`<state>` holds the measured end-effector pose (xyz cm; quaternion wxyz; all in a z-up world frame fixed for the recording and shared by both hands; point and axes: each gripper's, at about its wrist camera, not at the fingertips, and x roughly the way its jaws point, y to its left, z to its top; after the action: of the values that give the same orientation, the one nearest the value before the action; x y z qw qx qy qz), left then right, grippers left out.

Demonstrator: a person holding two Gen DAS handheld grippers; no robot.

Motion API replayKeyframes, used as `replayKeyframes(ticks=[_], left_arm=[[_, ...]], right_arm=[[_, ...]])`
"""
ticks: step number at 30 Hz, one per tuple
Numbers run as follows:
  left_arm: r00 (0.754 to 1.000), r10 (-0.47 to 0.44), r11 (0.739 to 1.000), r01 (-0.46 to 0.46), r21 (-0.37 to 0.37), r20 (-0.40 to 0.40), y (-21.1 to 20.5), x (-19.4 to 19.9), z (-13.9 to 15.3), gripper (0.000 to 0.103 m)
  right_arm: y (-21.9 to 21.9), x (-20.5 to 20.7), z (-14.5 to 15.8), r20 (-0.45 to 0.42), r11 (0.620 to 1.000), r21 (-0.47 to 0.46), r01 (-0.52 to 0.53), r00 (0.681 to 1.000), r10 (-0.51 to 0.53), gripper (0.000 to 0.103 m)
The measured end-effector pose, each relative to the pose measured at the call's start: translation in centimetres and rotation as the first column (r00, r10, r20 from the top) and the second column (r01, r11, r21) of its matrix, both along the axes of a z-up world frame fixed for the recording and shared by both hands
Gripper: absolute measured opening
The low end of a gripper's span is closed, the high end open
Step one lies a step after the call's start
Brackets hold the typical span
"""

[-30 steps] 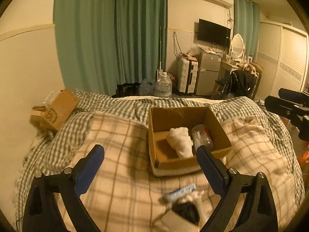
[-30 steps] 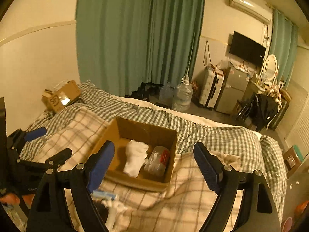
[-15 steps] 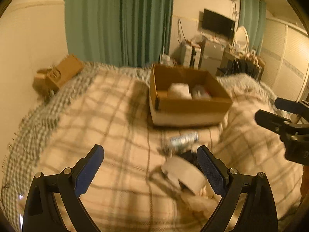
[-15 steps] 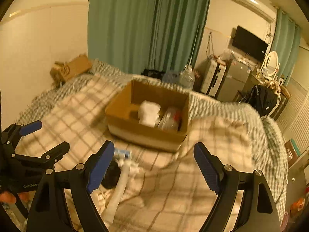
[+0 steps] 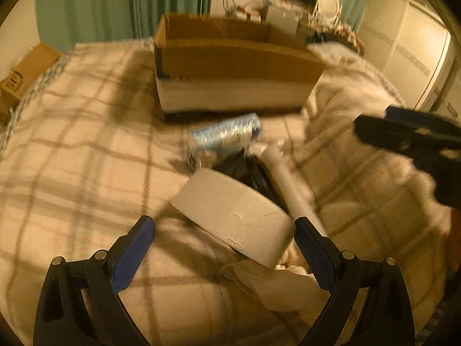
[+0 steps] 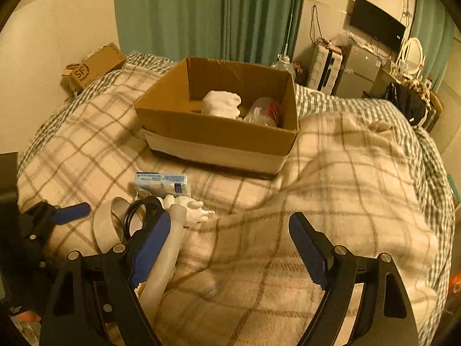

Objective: Organize objects
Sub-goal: 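Move the left tool to the white tape roll while the right tool reaches the white plastic tube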

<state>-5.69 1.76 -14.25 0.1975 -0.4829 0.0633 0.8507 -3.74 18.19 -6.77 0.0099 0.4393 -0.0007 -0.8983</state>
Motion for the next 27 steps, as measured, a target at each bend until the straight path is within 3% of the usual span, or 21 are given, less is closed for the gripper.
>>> replayKeyframes(ticks=[2,4,6,8,10,16,23,26,27], left_arm=[[1.0,-0.004,1.0,0.004,-0.006,0.005,0.3,-0.2,-0.4,0.096],[1.0,-0.024,1.0,0.024,0.018,0.008,0.4,-0.1,-0.3,0.079],[0.999,-0.044,0.997,0.043,0.061,0.008,0.3,0.2,0.0,0.051],[0.999,-0.037,0.997,0.038,0.067,-0.022,0.1,0.9,1.0,0.042],[0.998,-0.029,0.997,0.034,0.076,-0.059,-0.3,1.7,2.0,0.039],[0.999,-0.012,0.995,0.015,0.097,-0.036,-1.6,2.0,2.8,0.038],[0.997,0.024,0.986,-0.01,0.164,-0.08,-3.7,2.7,5.5,0.029],[0.993,0.04,0.986,-0.021,0.166,-0.111,-4.5,2.7,6.6,0.013],[0.992,0.047,0.986,-0.027,0.164,-0.119,-4.6,2.7,6.8,0.013]], right_arm=[[0.2,0.1,-0.2,0.003,1.0,-0.009,0.0,1.0,0.0,0.084],[0.2,0.1,-0.1,0.001,1.0,-0.02,0.001,1.0,-0.001,0.084],[0.3,0.3,0.1,-0.007,1.0,-0.024,0.004,1.0,-0.004,0.084],[0.3,0.6,0.3,-0.015,1.0,-0.027,0.005,1.0,-0.005,0.084],[0.3,0.7,0.5,-0.02,1.0,-0.028,0.004,1.0,-0.004,0.084],[-0.5,0.9,0.5,-0.015,1.0,-0.009,-0.005,1.0,0.005,0.084],[-1.7,0.7,-0.2,0.015,0.999,0.007,-0.05,0.999,0.05,0.084],[-2.5,0.6,-1.2,0.05,0.997,0.018,-0.07,0.996,0.069,0.084],[-2.9,0.5,-1.7,0.07,0.996,0.018,-0.082,0.994,0.081,0.084]])
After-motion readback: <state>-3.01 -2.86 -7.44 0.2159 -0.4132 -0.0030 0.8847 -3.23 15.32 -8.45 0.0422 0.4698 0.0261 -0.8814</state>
